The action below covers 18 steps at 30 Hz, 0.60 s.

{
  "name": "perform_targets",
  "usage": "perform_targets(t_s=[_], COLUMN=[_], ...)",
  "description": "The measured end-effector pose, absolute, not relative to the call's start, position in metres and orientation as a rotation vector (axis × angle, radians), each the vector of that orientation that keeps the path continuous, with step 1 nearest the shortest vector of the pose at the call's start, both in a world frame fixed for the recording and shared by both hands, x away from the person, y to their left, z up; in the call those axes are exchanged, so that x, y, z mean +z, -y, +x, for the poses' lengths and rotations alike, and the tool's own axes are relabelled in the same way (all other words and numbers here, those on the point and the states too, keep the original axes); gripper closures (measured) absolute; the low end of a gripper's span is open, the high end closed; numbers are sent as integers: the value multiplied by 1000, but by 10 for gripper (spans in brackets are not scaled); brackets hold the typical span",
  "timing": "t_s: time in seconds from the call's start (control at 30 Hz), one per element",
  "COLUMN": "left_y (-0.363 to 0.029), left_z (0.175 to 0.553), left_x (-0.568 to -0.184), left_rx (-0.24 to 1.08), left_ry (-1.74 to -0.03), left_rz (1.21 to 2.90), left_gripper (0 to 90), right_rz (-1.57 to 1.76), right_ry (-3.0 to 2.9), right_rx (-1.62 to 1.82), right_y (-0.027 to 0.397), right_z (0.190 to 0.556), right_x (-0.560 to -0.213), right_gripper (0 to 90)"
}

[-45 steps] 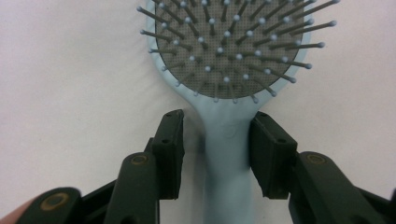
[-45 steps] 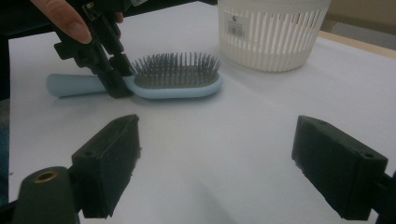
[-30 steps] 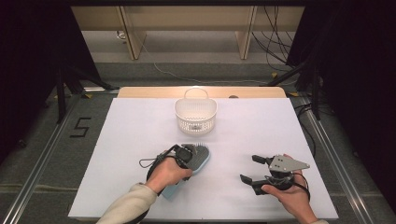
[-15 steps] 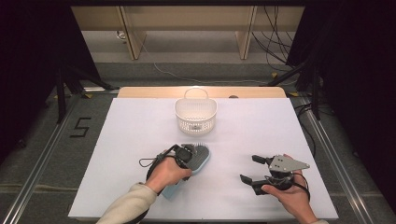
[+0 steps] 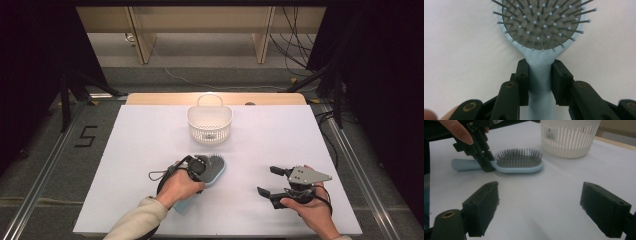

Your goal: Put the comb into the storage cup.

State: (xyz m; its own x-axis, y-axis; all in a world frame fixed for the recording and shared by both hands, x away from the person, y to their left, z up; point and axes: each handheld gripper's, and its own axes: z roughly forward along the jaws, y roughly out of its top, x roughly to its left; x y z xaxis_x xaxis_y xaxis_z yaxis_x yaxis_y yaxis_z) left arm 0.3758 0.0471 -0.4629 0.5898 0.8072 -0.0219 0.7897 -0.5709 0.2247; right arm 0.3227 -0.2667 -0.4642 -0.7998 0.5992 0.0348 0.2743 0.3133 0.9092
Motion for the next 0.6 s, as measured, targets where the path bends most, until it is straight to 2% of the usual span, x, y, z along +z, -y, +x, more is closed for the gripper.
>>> perform_targets(t_s=[0.6], left_y=[-49], left_z=[374], left_x=[-463], left_rx=[130], left_ry=[-1311], left_rz=[2589], left_gripper=[698], right_rz=[787], right_ry=[-2276], right_rx=[1481], right_y=[267], right_z=[323], right_x=[-464], right_gripper=[161])
